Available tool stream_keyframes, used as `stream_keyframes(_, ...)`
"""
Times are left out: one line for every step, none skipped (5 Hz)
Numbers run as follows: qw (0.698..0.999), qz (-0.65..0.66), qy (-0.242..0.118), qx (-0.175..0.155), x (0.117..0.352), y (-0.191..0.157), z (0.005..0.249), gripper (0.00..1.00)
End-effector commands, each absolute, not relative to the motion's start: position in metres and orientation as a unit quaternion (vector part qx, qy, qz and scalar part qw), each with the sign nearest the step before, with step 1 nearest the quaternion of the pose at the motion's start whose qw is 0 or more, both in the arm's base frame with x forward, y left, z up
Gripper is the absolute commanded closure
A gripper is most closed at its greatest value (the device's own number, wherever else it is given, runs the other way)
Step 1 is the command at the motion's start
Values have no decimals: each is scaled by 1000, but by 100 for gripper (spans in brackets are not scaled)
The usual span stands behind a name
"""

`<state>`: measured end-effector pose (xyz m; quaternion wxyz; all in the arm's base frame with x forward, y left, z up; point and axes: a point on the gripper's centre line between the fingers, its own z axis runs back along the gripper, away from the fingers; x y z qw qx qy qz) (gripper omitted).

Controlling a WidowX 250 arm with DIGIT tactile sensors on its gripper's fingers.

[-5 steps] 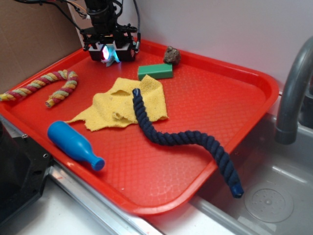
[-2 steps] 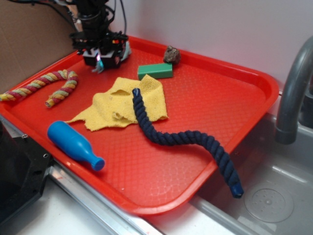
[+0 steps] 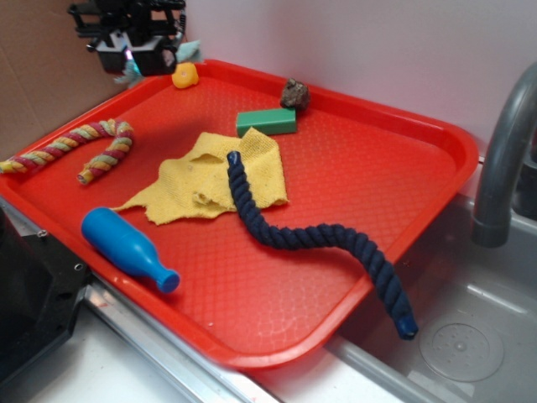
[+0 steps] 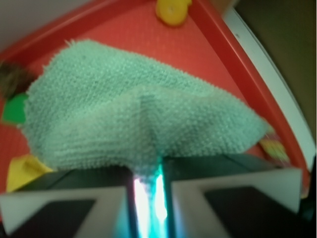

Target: Grab the blue cloth.

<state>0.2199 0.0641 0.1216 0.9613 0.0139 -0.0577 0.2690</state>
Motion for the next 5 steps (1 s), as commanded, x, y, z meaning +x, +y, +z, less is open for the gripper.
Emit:
stream_keyframes(982,175,-75,-8,229,36,186,100)
stream_keyframes(984,160,-78,0,211,21,200,100)
stream_keyframes(992,102,-74,-17,201,11,210,100)
stream_keyframes(994,77,-69,-32,196,5,214,100)
stream_keyframes(994,78,-80,-8,197,5,213,100)
